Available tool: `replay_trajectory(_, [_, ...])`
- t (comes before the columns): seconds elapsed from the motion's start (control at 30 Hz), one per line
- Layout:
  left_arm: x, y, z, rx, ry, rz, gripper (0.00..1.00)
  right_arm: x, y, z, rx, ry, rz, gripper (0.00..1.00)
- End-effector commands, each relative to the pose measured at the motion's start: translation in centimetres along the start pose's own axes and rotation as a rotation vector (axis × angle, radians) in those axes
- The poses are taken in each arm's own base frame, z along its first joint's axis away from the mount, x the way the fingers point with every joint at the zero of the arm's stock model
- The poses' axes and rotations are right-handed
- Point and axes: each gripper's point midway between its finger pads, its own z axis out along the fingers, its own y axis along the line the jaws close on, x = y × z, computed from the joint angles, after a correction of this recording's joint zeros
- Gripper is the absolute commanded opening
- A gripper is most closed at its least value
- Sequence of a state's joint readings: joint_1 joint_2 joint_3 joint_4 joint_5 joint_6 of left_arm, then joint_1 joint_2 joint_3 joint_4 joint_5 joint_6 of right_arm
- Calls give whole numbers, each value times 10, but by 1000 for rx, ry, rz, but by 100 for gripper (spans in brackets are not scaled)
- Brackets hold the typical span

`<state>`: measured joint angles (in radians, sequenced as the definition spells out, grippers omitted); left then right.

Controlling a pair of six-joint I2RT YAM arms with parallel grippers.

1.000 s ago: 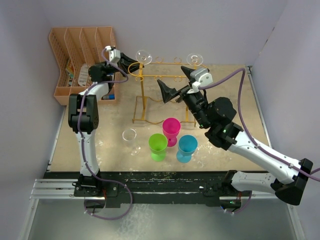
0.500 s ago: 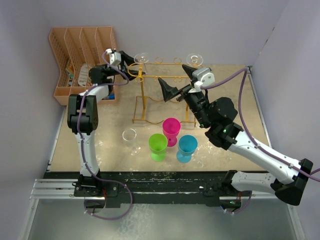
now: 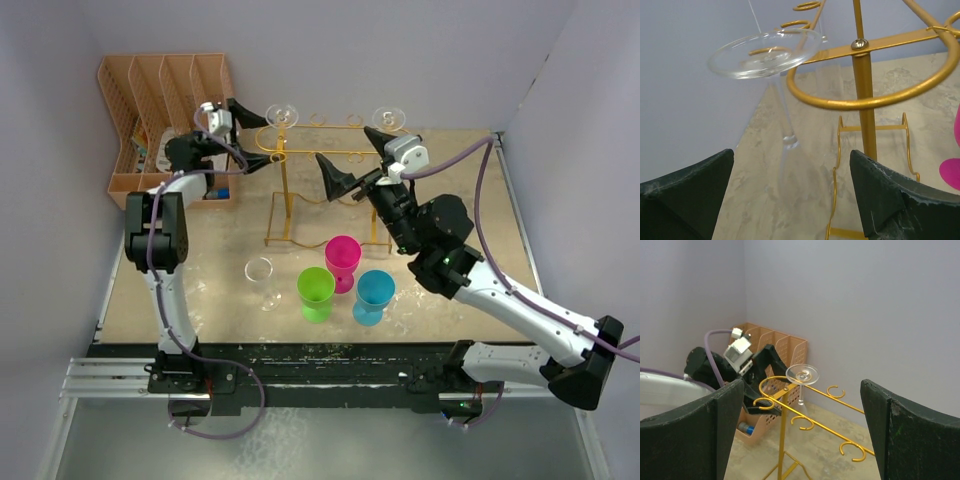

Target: Place the wine glass upside down on the wine glass rack

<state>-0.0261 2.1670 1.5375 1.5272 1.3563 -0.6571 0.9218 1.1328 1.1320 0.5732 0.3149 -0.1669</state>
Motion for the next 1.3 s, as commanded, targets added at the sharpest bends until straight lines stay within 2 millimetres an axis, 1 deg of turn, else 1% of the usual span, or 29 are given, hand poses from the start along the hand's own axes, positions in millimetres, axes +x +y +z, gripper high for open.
replay_trajectory(0.0, [-47,0,-36,-18,43,125,100,-18,6,12,-29,-45,19,100])
replay_trajectory(0.1, [-59,-7,-64,-52,82,88,100,-18,13,18,-60,-19,16,100])
replay_trajectory(0.17, [-68,-14,-82,-79,112,58,100,-23,13,16,-67,-40,16,100])
replay_trajectory(0.23, [-78,-25,-104,-129,136,0,100,-28,10,9,-64,-65,22,100])
replay_trajectory(0.27, [-84,-32,-110,-145,147,-26,100,-28,9,6,-62,-64,31,100])
replay_trajectory(0.3, [-94,-42,-117,-154,168,-34,100,-27,9,5,-68,-54,36,100])
replay_trajectory(0.4, [-113,-76,-127,-168,232,-139,100,-23,13,-2,-103,-1,51,100])
replay_trajectory(0.47, [-129,-103,-126,-162,293,-269,100,-22,18,-11,-145,31,70,100])
replay_trajectory(0.5, [-141,-118,-124,-155,344,-312,100,-23,23,-17,-180,38,82,100])
replay_trajectory(0.53, [-152,-130,-122,-167,366,-399,100,-25,26,-24,-210,41,91,100])
replay_trajectory(0.6, [-172,-149,-117,-173,388,-524,100,-22,40,-38,-304,60,97,100])
replay_trajectory(0.7, [-195,-170,-107,-167,342,-760,100,-11,61,-63,-464,113,73,100])
replay_trajectory(0.73, [-202,-175,-104,-163,314,-835,100,-7,64,-71,-497,126,52,100])
replay_trajectory(0.77, [-204,-179,-103,-134,282,-888,100,-4,63,-76,-505,138,38,100])
replay_trajectory(0.8, [-209,-185,-100,-96,215,-1044,100,-5,62,-80,-509,142,36,100])
replay_trajectory(0.83, [-210,-191,-99,-60,164,-1079,100,-7,61,-84,-510,142,45,100])
replay_trajectory(0.87, [-216,-193,-96,-47,128,-1072,100,-8,59,-87,-508,142,46,100])
replay_trajectory(0.9, [-214,-197,-94,-40,132,-1102,100,-9,59,-91,-514,140,41,100])
replay_trajectory(0.97, [-215,-211,-92,-73,255,-1022,100,-5,56,-99,-530,140,-6,100])
replay_trajectory(1.0, [-219,-221,-88,-92,308,-989,100,-2,55,-103,-533,150,-29,100])
replay_trajectory(1.03, [-224,-226,-85,-73,302,-1002,100,-1,53,-107,-537,148,-50,100])
replay_trajectory(1.1, [-230,-231,-84,-70,292,-995,100,0,50,-113,-539,144,-72,100])
replay_trajectory(1.17, [-232,-234,-86,-91,292,-971,100,-2,48,-119,-550,127,-107,100])
replay_trajectory(1.23, [-229,-232,-92,-139,290,-955,100,-7,48,-124,-561,91,-125,100])
replay_trajectory(1.27, [-226,-232,-94,-177,287,-932,100,-13,47,-126,-565,67,-123,100])
